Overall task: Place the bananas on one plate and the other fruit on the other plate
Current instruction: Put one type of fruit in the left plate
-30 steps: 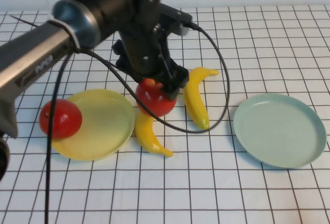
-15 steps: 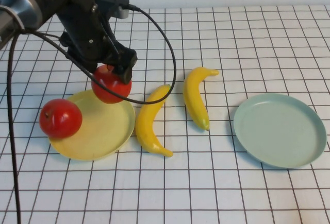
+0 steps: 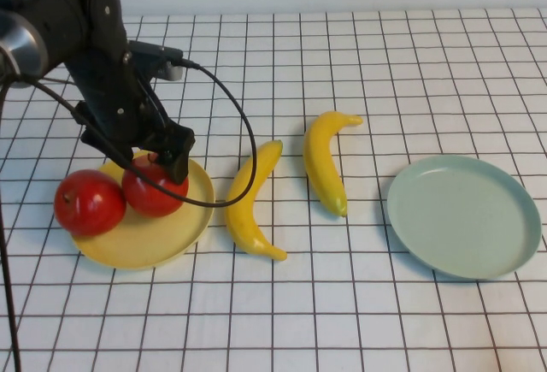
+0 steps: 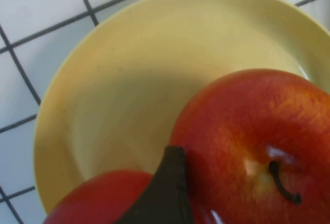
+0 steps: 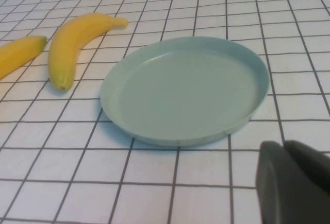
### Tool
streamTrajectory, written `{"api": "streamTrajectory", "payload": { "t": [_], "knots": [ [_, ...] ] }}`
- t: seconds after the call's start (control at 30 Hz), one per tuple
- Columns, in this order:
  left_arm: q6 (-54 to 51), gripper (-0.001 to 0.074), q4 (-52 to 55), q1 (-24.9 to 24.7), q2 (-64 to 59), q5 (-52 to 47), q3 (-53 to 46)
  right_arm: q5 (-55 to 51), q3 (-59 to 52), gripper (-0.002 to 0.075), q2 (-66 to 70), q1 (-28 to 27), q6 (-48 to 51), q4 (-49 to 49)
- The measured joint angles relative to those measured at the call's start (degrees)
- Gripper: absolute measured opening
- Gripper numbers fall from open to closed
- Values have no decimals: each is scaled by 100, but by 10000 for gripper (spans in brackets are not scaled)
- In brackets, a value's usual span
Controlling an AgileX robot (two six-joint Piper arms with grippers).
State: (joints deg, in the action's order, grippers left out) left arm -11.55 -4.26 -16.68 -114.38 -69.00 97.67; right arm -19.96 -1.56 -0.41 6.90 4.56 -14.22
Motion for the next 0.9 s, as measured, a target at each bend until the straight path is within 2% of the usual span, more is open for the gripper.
{"api": "streamTrajectory", "payload": {
  "t": [0.17, 0.9],
  "knots": [
    [-36, 668, -22, 4, 47, 305, -240, 0, 0, -17, 0, 0, 0, 0],
    [-301, 668, -70, 27, 47, 268, -262, 0, 0, -17, 0, 0, 0, 0]
  ]
}}
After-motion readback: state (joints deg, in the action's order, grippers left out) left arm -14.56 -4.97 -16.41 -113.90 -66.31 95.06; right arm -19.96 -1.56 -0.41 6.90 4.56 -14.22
